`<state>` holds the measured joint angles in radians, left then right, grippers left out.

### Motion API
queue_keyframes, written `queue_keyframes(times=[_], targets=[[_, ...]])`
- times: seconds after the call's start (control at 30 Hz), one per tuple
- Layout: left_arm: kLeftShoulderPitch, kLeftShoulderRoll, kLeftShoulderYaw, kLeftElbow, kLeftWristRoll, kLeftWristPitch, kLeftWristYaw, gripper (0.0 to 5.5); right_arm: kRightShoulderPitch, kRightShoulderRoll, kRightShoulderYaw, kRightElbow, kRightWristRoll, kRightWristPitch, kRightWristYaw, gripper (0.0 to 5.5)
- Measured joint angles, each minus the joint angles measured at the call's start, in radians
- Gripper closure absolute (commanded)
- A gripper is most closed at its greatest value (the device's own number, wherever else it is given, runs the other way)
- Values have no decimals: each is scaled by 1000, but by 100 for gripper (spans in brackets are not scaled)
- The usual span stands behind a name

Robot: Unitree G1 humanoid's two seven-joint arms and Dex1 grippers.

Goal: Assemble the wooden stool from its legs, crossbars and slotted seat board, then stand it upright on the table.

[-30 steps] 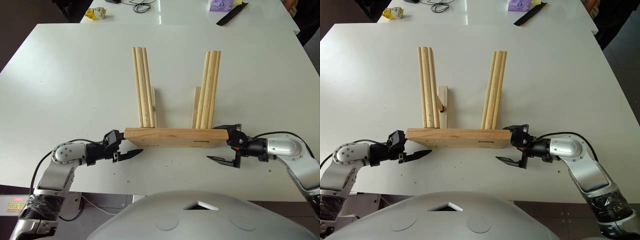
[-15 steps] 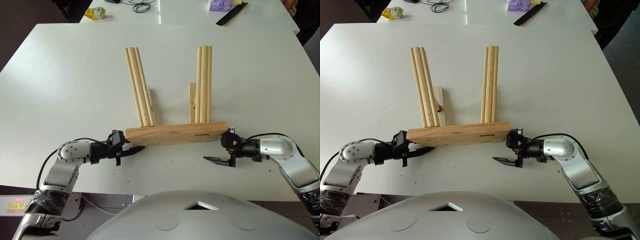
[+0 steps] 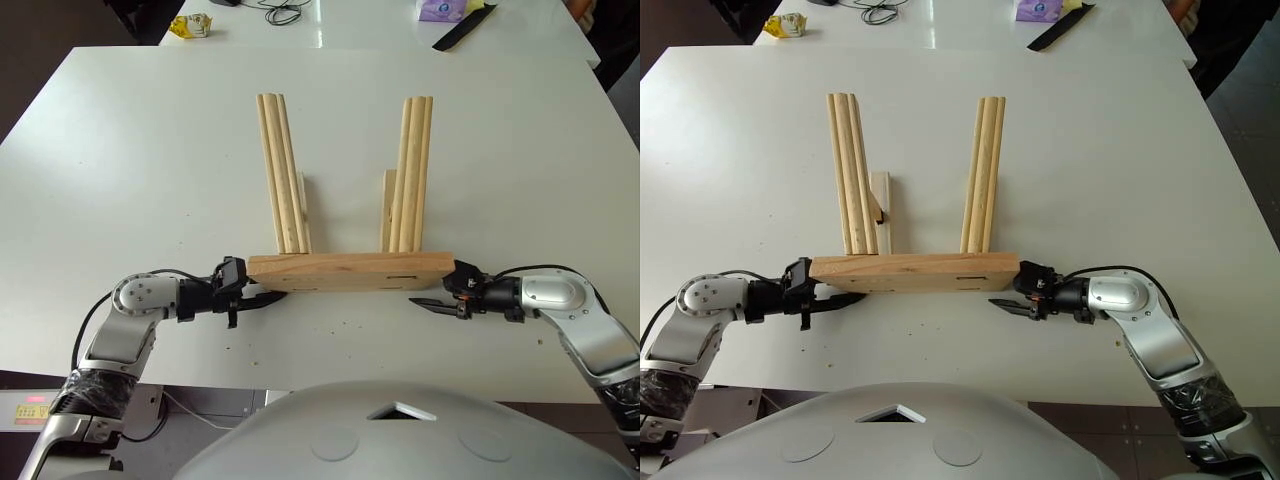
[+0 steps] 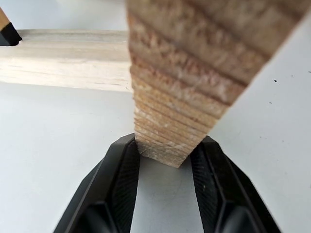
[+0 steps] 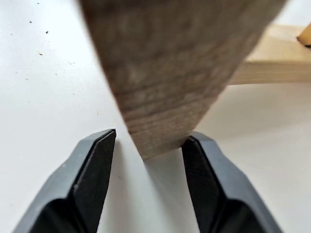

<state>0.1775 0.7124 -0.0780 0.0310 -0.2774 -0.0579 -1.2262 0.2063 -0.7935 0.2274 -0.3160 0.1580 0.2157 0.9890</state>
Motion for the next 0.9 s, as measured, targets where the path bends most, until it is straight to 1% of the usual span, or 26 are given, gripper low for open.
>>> queue_keyframes(times=[0.13,0.47,0.6,0.77,0.9], targets=[[-1,6,0,0,0,-1,-17,400,10,-11,-5,-19,10,21,12,408],[-2,23,0,-5,0,5,-40,400,38,-21,-5,-50,19,37,20,414],[17,35,13,-69,-2,54,-37,400,61,-31,-23,-83,35,73,19,414],[76,65,76,-233,-56,191,-21,399,102,-65,-93,-175,101,158,27,414],[121,94,154,-389,-117,313,1,399,132,-116,-194,-291,185,262,33,414]])
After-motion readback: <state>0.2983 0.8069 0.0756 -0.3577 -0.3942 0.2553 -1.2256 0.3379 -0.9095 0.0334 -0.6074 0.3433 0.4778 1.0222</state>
